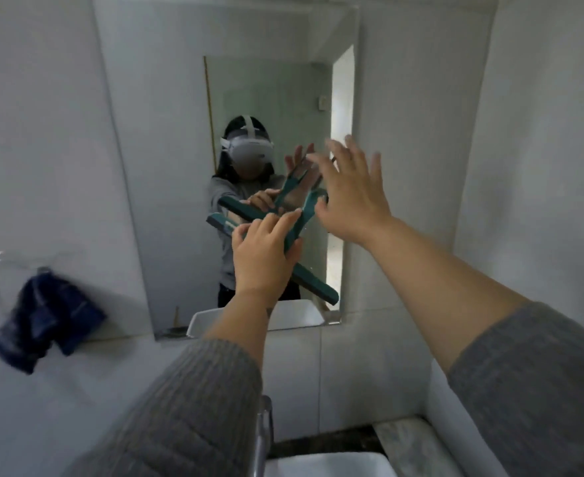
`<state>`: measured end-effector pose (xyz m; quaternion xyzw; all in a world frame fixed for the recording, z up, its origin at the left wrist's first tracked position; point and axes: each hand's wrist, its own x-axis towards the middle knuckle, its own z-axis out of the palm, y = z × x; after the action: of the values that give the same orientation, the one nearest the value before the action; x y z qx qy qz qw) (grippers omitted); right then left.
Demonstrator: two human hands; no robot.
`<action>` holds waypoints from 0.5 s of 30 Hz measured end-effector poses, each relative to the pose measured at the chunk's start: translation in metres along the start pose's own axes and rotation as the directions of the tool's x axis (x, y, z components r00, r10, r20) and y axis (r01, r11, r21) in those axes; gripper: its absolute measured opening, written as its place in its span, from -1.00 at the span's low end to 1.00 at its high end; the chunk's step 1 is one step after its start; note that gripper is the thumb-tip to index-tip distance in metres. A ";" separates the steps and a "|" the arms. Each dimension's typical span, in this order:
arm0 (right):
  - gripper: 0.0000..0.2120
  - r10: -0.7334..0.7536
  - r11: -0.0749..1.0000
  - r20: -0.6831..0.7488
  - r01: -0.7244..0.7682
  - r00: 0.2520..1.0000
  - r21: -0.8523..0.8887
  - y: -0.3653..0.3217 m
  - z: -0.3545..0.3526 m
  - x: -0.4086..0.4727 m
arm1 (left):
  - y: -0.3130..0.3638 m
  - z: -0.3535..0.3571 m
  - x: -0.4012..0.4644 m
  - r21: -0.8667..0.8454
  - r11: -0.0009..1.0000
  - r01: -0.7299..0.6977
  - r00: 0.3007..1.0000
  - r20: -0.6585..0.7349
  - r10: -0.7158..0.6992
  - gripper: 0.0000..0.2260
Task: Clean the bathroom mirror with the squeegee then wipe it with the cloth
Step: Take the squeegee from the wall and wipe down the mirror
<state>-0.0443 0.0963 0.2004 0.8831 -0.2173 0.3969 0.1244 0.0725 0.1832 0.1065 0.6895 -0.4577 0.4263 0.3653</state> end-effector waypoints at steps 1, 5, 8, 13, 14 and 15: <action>-0.41 -0.110 0.990 0.034 0.113 0.993 -0.082 -0.012 -0.005 0.003 | -0.012 -0.015 0.004 0.036 0.999 -0.038 0.999 -0.009 0.038 -0.64; -0.48 -0.305 0.948 0.045 0.308 0.951 -0.084 -0.056 -0.017 0.017 | -0.057 -0.069 0.015 0.143 0.984 -0.105 0.990 -0.078 0.117 -0.67; -0.64 -0.390 0.920 0.003 0.390 0.921 -0.045 -0.082 -0.021 0.035 | -0.087 -0.101 0.026 0.211 0.968 -0.137 0.982 -0.101 0.161 -0.71; -0.71 -0.407 0.912 -0.131 0.409 0.904 -0.016 -0.108 -0.036 0.082 | -0.115 -0.138 0.048 0.261 0.965 -0.035 0.973 -0.211 0.092 -0.73; -0.71 -0.388 0.921 -0.181 0.389 0.904 -0.032 -0.109 -0.041 0.092 | -0.118 -0.142 0.052 0.277 0.961 0.008 0.966 -0.250 0.065 -0.74; -0.72 -0.364 0.930 -0.237 0.364 0.901 -0.045 -0.110 -0.045 0.102 | -0.120 -0.145 0.054 0.279 0.959 0.046 0.959 -0.280 0.035 -0.76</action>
<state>0.0396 0.1807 0.3011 0.8532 -0.0317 0.4712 0.2214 0.1607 0.3330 0.1961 0.6680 -0.3334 0.5800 0.3258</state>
